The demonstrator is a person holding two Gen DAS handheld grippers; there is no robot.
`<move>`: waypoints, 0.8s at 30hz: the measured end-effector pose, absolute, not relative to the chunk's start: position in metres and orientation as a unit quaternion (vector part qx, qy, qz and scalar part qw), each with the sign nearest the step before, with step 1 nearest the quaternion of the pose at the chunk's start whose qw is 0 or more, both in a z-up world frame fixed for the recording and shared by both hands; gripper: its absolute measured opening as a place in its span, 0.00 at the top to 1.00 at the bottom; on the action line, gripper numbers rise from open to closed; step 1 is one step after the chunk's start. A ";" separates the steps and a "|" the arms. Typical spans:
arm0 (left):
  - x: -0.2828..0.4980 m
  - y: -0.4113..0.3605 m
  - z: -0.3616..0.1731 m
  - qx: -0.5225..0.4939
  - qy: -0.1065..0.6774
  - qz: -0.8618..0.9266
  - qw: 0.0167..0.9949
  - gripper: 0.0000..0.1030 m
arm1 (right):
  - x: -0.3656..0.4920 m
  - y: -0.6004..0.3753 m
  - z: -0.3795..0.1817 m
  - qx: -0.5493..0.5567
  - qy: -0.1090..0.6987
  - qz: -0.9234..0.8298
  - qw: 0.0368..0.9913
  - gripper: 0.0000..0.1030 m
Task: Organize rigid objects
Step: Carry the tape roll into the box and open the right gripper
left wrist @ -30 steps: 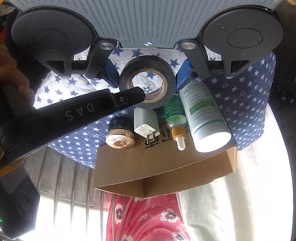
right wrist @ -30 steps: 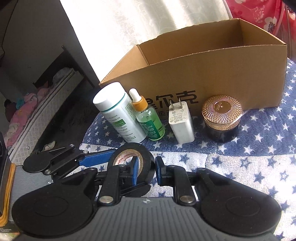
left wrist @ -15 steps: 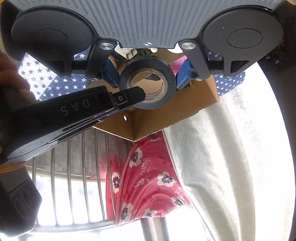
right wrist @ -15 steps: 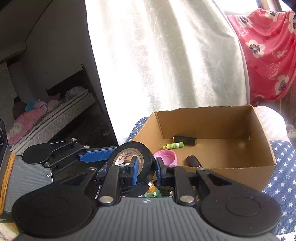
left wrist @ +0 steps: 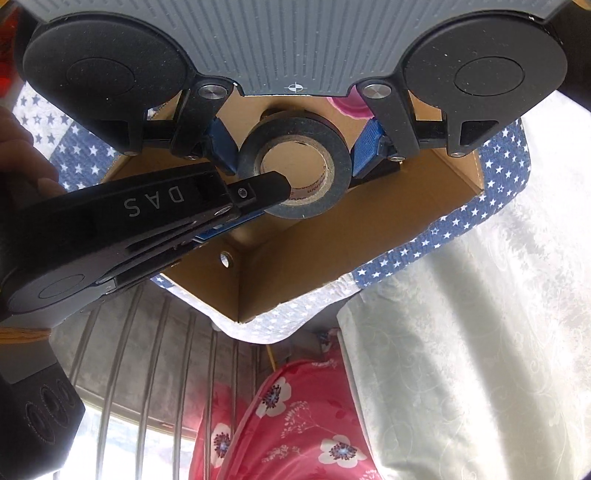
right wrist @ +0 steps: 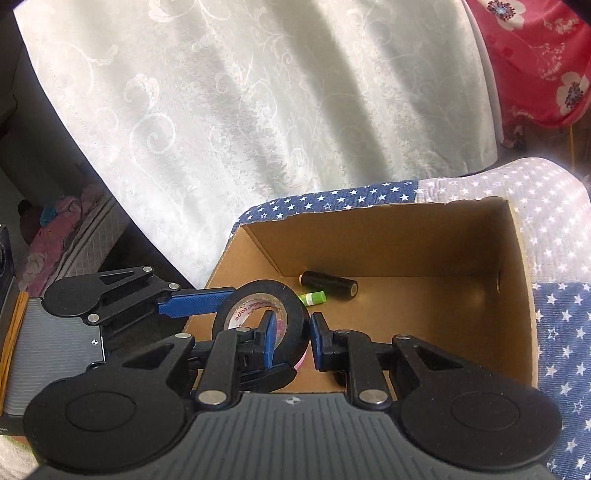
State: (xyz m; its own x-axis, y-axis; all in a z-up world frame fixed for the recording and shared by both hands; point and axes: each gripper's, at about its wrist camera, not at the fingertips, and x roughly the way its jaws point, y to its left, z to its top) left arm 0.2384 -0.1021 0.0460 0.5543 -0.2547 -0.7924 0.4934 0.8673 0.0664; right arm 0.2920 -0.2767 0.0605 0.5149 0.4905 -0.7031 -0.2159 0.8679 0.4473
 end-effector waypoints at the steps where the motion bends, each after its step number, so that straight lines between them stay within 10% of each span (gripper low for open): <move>1: 0.248 -0.103 0.040 0.140 0.434 -0.214 0.864 0.35 | 0.301 -0.278 0.055 0.153 0.456 0.204 0.853 0.79; 24: 0.317 -0.143 -0.039 0.214 0.538 -0.188 0.793 0.26 | 0.384 -0.282 -0.044 0.123 0.581 0.164 0.788 0.79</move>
State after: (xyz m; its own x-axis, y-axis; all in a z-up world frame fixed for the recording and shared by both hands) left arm 0.3169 -0.1430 -0.0387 0.3503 -0.0688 -0.9341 0.5285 0.8379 0.1365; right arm 0.3839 -0.2824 -0.0439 0.2715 0.4012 -0.8748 -0.1148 0.9160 0.3844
